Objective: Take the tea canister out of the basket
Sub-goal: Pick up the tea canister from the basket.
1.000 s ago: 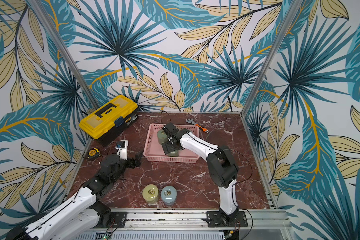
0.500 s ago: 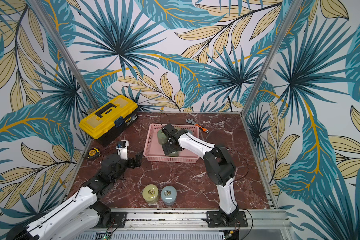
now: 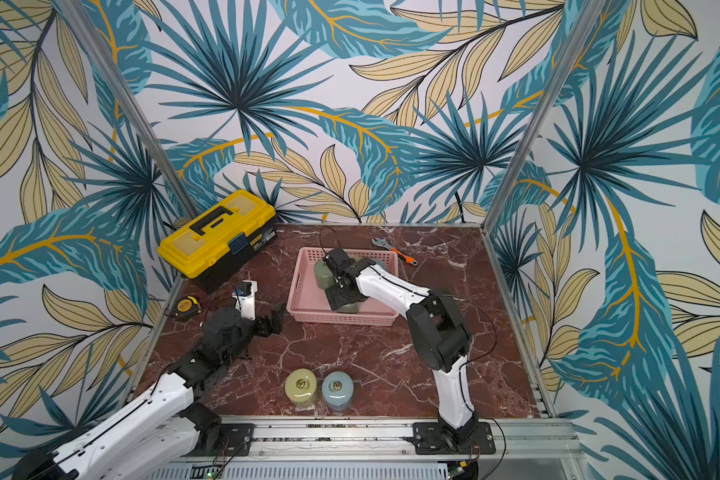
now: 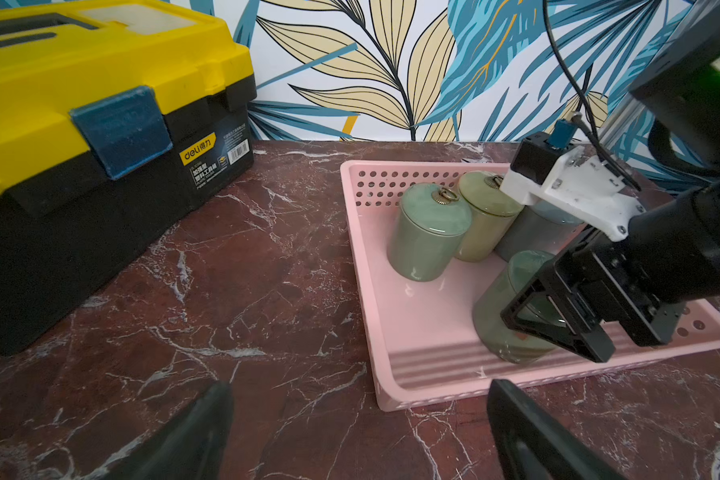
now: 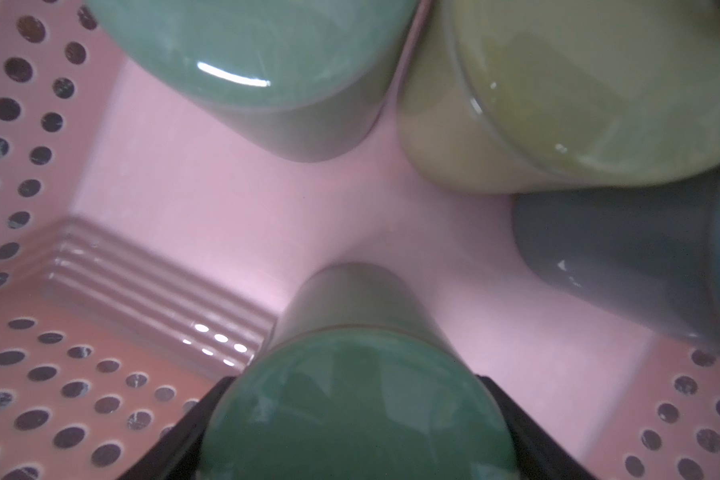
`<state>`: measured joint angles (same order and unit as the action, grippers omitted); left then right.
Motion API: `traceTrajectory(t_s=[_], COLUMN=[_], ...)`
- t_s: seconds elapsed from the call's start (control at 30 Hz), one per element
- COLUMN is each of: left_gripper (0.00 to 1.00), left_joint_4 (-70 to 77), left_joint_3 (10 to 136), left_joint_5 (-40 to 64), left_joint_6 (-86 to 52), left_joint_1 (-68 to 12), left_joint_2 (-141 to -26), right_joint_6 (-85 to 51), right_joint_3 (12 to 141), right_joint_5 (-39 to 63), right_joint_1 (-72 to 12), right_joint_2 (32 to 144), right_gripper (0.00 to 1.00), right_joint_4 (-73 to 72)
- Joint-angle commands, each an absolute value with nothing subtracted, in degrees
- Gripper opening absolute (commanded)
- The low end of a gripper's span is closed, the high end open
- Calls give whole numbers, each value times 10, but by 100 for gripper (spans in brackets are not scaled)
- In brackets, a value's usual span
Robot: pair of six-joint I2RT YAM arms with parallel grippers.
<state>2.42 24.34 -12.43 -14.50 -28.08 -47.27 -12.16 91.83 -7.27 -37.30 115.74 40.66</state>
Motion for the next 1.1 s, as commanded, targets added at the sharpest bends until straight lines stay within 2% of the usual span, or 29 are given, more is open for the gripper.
traceTrajectory(t_s=[0.0, 0.53, 1.07], left_gripper=[100, 100, 100], left_joint_4=[38, 47, 62], left_joint_3=[232, 228, 220], left_joint_5=[-125, -109, -117], left_joint_6=[-140, -146, -141], left_joint_1=[-279, -279, -279], left_joint_2=[-474, -476, -474], right_joint_6=[-119, -107, -108], right_joint_3=[942, 999, 977], right_joint_5=[-80, -102, -112], right_joint_1=[-376, -376, -379], right_joint_2=[1136, 1090, 1008], right_gripper=[60, 60, 59], right_joint_4=[428, 481, 512])
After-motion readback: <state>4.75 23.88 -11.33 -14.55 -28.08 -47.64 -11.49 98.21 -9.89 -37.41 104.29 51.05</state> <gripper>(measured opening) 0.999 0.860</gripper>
